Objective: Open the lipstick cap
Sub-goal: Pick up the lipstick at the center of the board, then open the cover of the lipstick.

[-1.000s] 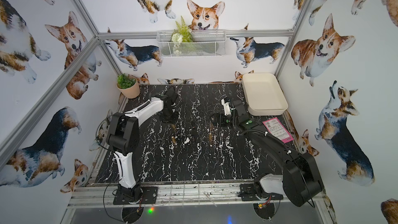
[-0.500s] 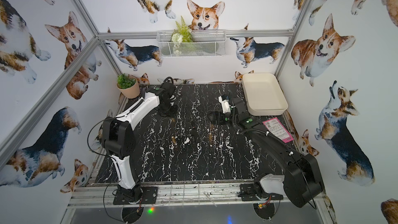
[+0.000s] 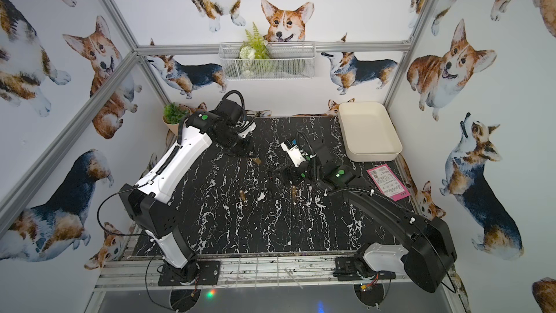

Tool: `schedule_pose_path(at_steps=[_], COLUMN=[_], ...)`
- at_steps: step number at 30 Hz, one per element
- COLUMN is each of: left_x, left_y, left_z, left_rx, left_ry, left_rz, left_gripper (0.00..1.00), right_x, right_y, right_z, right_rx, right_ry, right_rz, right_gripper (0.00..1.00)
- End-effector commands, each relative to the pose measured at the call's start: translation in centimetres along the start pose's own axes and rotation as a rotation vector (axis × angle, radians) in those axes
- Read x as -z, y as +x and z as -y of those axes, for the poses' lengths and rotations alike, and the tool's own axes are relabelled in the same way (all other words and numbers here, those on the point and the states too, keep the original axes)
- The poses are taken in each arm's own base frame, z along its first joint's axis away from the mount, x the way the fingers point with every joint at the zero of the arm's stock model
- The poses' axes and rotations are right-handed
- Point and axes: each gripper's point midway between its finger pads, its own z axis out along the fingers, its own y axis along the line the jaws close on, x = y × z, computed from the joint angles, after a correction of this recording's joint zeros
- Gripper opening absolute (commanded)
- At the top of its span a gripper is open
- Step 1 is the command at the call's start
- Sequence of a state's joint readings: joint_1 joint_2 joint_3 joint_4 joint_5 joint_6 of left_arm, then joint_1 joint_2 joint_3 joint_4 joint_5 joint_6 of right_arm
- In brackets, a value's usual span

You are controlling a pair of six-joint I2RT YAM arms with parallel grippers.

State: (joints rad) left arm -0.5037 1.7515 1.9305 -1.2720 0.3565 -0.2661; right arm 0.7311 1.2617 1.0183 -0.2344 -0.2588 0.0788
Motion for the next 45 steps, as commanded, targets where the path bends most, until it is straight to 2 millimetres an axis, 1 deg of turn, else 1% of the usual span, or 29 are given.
schedule_pose_path(at_steps=[1,5,8,15,20,30,37,39,45], left_x=[0.8,0.8,0.9,0.4,0.4,0.3,0.1,0.1,0.1], left_y=[1.4,2.3,2.6,2.8,2.5,2.6,2.5,2.5,2.4], left_z=[2.4,3.8,5.1,5.8,6.5,6.8,7.0,7.0,7.0], left_rx=[0.028,0.001,-0.012,-0.018,-0.017,-0.024,-0.026,-0.027,-0.029], left_ry=[0.126,0.159,0.213,0.250,0.282,0.296,0.309,0.305,0.306], left_rz=[-0.042,-0.062,-0.068,-0.084,-0.084,-0.094,-0.099,-0.099,-0.096], left_gripper=[0.07,0.06,0.06,0.05,0.04,0.03,0.03,0.02,0.02], right_x=[-0.4,-0.4,-0.2,0.2,0.0,-0.4,-0.7,-0.7,-0.7], right_y=[-0.8,-1.4,-1.4,-1.8,-1.3,-1.0,-1.3,-1.3,-1.0], right_z=[-0.6,-1.1,-1.2,-1.8,-2.0,-2.1,-2.2,-2.2,-2.3], right_rx=[0.088,0.110,0.132,0.136,0.139,0.141,0.149,0.151,0.146], right_ry=[-0.005,-0.021,-0.016,-0.040,-0.048,-0.061,-0.065,-0.064,-0.070], right_rz=[0.021,0.034,0.020,0.026,0.013,-0.014,-0.014,-0.014,-0.027], right_gripper=[0.85,0.81,0.79,0.78,0.76,0.69,0.64,0.59,0.52])
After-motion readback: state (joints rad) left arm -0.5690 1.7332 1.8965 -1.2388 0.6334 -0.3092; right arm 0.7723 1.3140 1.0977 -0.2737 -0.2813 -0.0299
